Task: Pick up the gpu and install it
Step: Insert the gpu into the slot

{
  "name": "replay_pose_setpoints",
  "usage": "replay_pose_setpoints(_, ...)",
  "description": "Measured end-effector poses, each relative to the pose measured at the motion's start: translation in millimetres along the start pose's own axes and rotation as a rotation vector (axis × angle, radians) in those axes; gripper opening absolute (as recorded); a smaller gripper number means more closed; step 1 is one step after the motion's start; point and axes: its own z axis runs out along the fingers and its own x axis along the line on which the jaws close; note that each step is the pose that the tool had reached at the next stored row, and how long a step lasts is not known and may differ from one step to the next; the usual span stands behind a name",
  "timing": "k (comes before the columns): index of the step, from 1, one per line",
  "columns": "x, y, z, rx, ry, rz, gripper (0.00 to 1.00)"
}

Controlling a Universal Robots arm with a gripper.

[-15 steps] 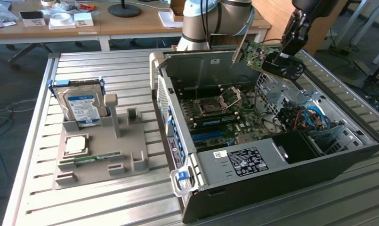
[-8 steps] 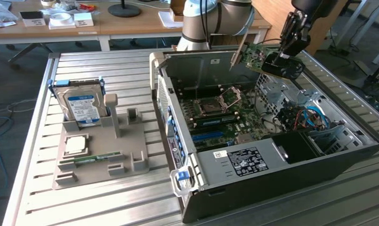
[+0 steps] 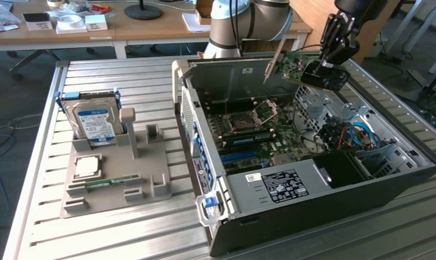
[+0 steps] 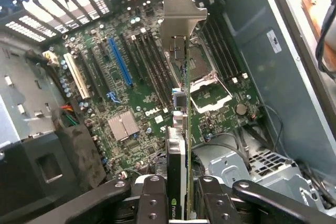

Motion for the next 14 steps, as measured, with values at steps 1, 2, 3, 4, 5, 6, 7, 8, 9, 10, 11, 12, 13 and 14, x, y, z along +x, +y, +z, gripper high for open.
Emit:
replay_pose_setpoints(1, 0.0, 0.0, 0.0, 0.0, 0.0001, 0.0, 0.27)
replay_pose_setpoints(2, 0.0, 0.0, 0.0, 0.0, 0.0001, 0.0, 0.27)
replay_pose_setpoints(3, 0.0, 0.0, 0.0, 0.0, 0.0001, 0.0, 0.27)
replay_pose_setpoints(4, 0.0, 0.0, 0.0, 0.0, 0.0001, 0.0, 0.27)
replay_pose_setpoints(5, 0.0, 0.0, 0.0, 0.0, 0.0, 0.0, 0.27)
replay_pose_setpoints(6, 0.0, 0.0, 0.0, 0.0, 0.0, 0.0, 0.27)
replay_pose_setpoints(7, 0.0, 0.0, 0.0, 0.0, 0.0, 0.0, 0.27)
replay_pose_setpoints(8, 0.0, 0.0, 0.0, 0.0, 0.0001, 0.0, 0.27)
replay_pose_setpoints(9, 0.0, 0.0, 0.0, 0.0, 0.0, 0.0, 0.27)
replay_pose_setpoints(10, -0.1, 0.0, 0.1, 0.0, 0.0, -0.001, 0.27)
replay_pose_setpoints(11, -0.1, 0.0, 0.1, -0.0001, 0.0002, -0.004, 0.27)
replay_pose_setpoints(12, -0.2, 0.1, 0.2, -0.0002, 0.0006, -0.009, 0.27)
replay_pose_setpoints(13, -0.2, 0.1, 0.2, -0.0003, 0.0012, -0.015, 0.27)
replay_pose_setpoints(14, -0.3, 0.2, 0.2, -0.0005, 0.0018, -0.024, 0.27)
